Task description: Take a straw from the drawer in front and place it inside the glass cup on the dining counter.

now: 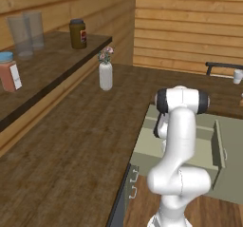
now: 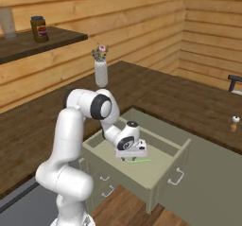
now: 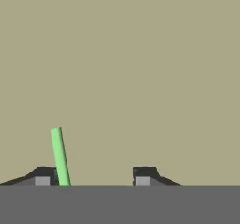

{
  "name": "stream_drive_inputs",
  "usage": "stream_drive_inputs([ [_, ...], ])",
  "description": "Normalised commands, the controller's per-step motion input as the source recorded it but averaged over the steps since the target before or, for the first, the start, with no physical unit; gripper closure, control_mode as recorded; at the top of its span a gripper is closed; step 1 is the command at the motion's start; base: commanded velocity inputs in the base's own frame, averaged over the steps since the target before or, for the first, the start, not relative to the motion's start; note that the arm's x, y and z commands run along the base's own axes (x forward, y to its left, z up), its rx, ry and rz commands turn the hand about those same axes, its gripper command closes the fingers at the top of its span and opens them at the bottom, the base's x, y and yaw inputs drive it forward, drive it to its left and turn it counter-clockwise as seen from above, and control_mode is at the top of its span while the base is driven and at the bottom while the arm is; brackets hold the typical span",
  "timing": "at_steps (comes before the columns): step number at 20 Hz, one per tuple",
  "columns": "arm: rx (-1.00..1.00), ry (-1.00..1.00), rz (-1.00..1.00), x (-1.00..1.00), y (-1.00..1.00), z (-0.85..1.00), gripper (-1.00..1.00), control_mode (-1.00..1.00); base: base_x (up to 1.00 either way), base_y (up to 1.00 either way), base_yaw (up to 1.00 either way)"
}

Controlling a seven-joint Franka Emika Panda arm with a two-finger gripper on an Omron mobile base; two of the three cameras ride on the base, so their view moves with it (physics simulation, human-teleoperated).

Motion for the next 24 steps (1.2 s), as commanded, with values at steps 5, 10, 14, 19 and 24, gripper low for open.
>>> stream_drive_inputs([
  [5,0.00,0.00,0.00,0.20,-0.06,-0.42,-1.00,-1.00,0.00,0.00,0.00],
  [10,0.00,0.00,0.00,0.01,-0.03,-0.36,1.00,-1.00,0.00,0.00,0.00],
  [14,0.00,0.00,0.00,0.00,-0.16,-0.06,1.00,-1.00,0.00,0.00,0.00],
  [19,0.01,0.00,0.00,0.00,-0.15,0.04,1.00,-1.00,0.00,0.00,0.00],
  [24,0.12,-0.12,0.00,-0.31,0.07,0.85,1.00,-1.00,0.00,0.00,0.00],
])
